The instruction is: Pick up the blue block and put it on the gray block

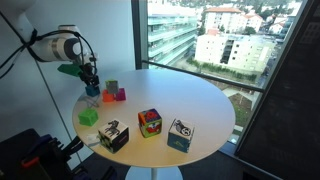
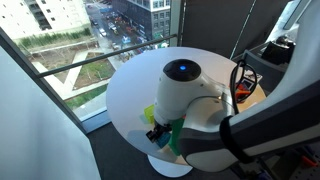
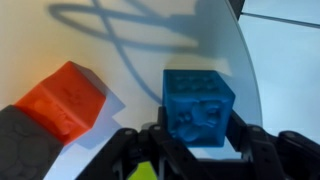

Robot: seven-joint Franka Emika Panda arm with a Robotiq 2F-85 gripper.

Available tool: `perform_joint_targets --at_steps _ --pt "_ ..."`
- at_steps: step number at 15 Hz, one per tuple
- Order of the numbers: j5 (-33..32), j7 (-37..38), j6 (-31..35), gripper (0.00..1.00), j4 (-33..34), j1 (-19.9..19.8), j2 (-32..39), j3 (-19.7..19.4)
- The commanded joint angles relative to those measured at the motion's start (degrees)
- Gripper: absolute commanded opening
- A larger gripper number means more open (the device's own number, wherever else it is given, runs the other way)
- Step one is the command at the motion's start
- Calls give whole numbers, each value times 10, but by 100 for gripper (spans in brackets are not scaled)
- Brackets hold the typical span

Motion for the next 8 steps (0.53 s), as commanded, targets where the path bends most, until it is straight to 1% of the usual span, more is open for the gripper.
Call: perform_joint_targets --at_steps 1,3,8 --pt "-13 23 -6 32 10 10 -4 -13" --pt "-15 28 -8 30 11 12 -10 -19" --pt "-19 30 -12 30 10 11 -23 -31"
